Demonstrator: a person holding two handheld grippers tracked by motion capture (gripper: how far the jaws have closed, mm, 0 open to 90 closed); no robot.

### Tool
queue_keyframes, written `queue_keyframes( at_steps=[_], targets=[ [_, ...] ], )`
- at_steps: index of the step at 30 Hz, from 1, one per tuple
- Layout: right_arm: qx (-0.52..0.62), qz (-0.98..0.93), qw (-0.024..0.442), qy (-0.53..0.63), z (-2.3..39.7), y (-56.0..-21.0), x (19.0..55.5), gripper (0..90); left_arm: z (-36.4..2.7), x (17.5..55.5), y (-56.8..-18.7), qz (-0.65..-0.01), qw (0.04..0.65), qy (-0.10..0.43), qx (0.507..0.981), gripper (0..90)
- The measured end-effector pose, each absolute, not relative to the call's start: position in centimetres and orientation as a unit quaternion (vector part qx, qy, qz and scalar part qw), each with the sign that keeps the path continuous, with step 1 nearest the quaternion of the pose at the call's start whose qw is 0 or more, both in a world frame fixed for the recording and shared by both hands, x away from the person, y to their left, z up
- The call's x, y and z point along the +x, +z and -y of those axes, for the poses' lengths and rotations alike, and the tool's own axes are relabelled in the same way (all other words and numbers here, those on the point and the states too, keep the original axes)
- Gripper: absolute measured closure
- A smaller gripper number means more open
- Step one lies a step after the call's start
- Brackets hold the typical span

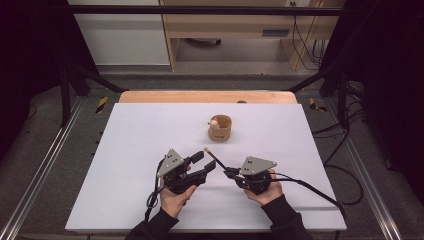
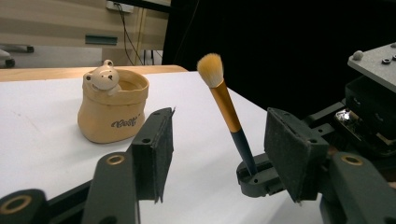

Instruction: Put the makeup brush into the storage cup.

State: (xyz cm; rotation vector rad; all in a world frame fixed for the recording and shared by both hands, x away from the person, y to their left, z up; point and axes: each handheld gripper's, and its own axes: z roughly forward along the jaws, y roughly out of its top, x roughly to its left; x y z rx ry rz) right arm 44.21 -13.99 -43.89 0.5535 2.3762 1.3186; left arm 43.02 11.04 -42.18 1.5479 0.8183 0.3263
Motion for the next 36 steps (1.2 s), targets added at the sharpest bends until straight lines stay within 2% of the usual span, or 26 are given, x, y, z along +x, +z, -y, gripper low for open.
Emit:
queue_keyframes(
  at_steps=[36],
  targets=[
    [0.209,-0.837,0.175,0.474,13.7,-44.1,44.2,84.7,-9.6,43.1,-42.7,-0.396,0.648,0.133,0.637,71.0]
  ],
)
